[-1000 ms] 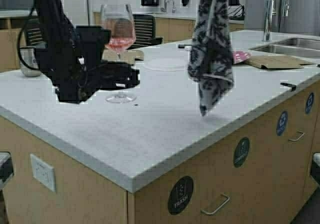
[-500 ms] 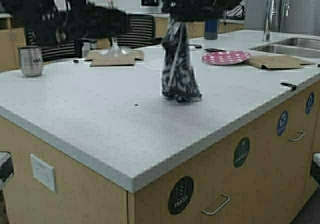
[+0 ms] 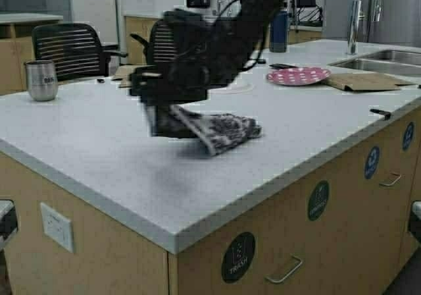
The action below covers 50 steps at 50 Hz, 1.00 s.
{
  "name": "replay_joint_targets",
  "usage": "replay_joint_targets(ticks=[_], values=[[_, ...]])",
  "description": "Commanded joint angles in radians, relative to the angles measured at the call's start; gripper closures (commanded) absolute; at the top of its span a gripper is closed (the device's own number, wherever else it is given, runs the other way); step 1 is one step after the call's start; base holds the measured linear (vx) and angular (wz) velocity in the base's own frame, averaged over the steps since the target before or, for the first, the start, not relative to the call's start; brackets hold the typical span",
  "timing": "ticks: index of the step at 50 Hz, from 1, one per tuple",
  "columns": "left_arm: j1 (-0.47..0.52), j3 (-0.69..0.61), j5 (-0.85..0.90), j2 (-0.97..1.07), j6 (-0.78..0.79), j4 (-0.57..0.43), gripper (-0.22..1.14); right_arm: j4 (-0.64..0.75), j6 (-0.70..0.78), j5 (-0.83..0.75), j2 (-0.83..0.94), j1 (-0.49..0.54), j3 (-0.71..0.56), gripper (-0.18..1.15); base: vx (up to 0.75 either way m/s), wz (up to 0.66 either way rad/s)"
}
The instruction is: Get the cloth and wipe up the spill under the wine glass
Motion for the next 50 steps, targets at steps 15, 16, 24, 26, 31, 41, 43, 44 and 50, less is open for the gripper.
replay_joint_targets(ticks=[15, 16, 24, 26, 31, 41, 43, 44, 50], values=[[0.003, -0.041, -0.009, 0.041, 0.005, -0.002, 0.65, -0.006, -0.020, 0.034, -0.078, -0.048, 0.055, 0.91, 0.00, 0.00], [0.002, -0.040, -0.014, 0.048, 0.005, -0.002, 0.65, -0.005, -0.018, 0.032, -0.084, -0.072, 0.074, 0.91, 0.00, 0.03], [0.003, -0.031, -0.069, 0.120, 0.000, 0.003, 0.65, -0.002, -0.020, 0.018, -0.104, -0.216, 0.196, 0.91, 0.00, 0.01], [0.002, -0.029, -0.087, 0.143, -0.002, 0.003, 0.65, -0.003, -0.026, 0.017, -0.106, -0.229, 0.213, 0.91, 0.00, 0.00], [0.003, -0.017, -0.144, 0.207, -0.003, 0.003, 0.65, -0.005, -0.028, 0.014, -0.107, -0.238, 0.233, 0.91, 0.00, 0.00], [0.000, -0.005, -0.287, 0.374, 0.000, 0.005, 0.65, -0.006, -0.044, 0.000, -0.104, -0.239, 0.244, 0.91, 0.01, -0.02], [0.000, -0.005, -0.316, 0.408, 0.000, 0.006, 0.65, -0.005, -0.046, -0.003, -0.106, -0.239, 0.245, 0.91, 0.00, 0.01], [0.000, -0.006, -0.330, 0.425, 0.000, 0.008, 0.65, -0.005, -0.046, -0.005, -0.106, -0.241, 0.249, 0.91, 0.00, 0.00], [0.000, -0.017, -0.414, 0.525, 0.000, 0.015, 0.65, -0.005, -0.046, -0.011, -0.106, -0.252, 0.261, 0.91, 0.00, 0.00]])
